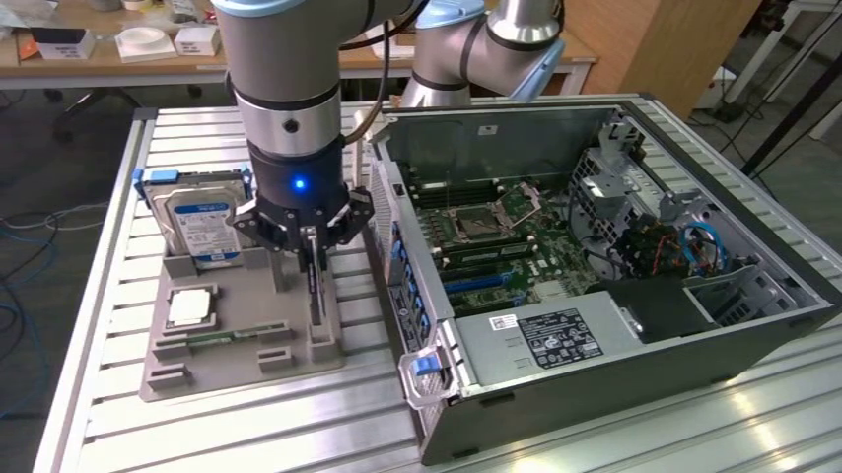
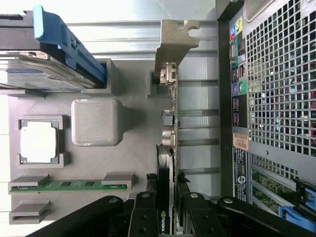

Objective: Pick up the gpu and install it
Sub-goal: 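Pick up the gpu and move the gpu toward the slot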

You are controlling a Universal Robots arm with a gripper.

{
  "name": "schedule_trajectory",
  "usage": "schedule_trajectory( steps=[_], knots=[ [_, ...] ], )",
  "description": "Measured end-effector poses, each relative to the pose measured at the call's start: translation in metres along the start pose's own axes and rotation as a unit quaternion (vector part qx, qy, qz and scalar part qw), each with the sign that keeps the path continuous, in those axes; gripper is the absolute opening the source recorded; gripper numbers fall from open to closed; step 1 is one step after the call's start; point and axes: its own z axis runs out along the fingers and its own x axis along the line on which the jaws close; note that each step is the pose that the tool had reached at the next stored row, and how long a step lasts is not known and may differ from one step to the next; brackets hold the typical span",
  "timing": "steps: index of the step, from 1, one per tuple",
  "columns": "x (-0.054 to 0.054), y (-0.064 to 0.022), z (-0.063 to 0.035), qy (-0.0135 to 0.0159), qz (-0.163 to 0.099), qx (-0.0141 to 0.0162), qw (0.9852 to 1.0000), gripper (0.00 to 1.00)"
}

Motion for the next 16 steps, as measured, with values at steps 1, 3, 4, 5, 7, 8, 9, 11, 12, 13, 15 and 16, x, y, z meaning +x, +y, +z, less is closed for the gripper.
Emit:
schedule_trajectory(
  steps=[1,3,4,5,7,8,9,11,12,13,15,16],
  knots=[
    [0.0,0.0,0.0,0.0,0.0,0.0,1.0,0.26],
    [0.0,0.0,0.0,0.0,0.0,0.0,1.0,0.26],
    [0.0,0.0,0.0,0.0,0.0,0.0,1.0,0.26],
    [0.0,0.0,0.0,0.0,0.0,0.0,1.0,0.26],
    [0.0,0.0,0.0,0.0,0.0,0.0,1.0,0.26],
    [0.0,0.0,0.0,0.0,0.0,0.0,1.0,0.26],
    [0.0,0.0,0.0,0.0,0.0,0.0,1.0,0.26],
    [0.0,0.0,0.0,0.0,0.0,0.0,1.0,0.26],
    [0.0,0.0,-0.0003,0.0,0.0,0.0,1.0,0.26],
    [0.0,0.0,-0.0015,0.0003,0.0,0.0002,1.0,0.26],
    [-0.0001,0.0003,-0.006,0.0008,0.0,0.0001,1.0,0.26],
    [-0.0002,0.0004,-0.0077,0.0009,0.0,0.0,1.0,0.26]
  ],
)
